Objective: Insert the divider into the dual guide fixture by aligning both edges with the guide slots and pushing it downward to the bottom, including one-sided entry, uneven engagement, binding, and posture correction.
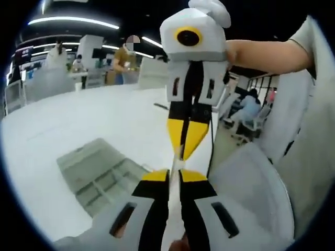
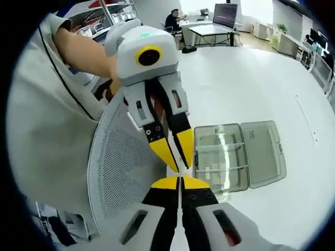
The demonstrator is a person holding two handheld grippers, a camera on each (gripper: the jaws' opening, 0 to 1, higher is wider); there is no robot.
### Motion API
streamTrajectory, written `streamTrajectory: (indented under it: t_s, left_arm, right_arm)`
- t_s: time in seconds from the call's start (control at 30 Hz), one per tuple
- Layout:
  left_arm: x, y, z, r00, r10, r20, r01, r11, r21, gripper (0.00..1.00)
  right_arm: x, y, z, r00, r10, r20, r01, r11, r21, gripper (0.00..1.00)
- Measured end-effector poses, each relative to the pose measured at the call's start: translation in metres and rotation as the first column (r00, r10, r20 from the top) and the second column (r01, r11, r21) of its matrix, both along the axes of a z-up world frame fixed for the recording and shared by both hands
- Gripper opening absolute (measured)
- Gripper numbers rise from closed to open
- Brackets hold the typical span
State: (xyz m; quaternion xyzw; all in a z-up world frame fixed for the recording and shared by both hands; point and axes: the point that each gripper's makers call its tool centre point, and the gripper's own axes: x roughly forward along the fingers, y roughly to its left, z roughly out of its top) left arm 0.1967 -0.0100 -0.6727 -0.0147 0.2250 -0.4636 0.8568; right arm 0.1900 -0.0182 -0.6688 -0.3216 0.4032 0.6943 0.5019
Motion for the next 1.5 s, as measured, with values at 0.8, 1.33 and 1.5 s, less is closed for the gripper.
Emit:
streamTrajectory:
  t_s: [0.8, 1.33, 1.5]
  left_arm:
    - [0.007, 0.012, -0.014, 0.997, 0.062, -0.046, -0.061, 0.997, 0.042, 0.17]
    - [0.013, 0.023, -0.016, 0.992, 0.128, -0.021, -0.127, 0.989, 0.072, 0.43]
    - [0.013, 0.024, -0.018, 0.990, 0.137, -0.023, -0.135, 0.988, 0.080, 0.46]
  right_arm:
    - [0.011, 0.007, -0.003, 0.998, -0.058, 0.022, 0.058, 0.998, -0.006, 0.00]
    - [0.040, -0.001, -0.025, 0.984, -0.002, 0.177, 0.019, 0.995, -0.094, 0.00]
    - [0.045, 0.000, -0.030, 0.979, 0.019, 0.201, 0.004, 0.994, -0.113, 0.00]
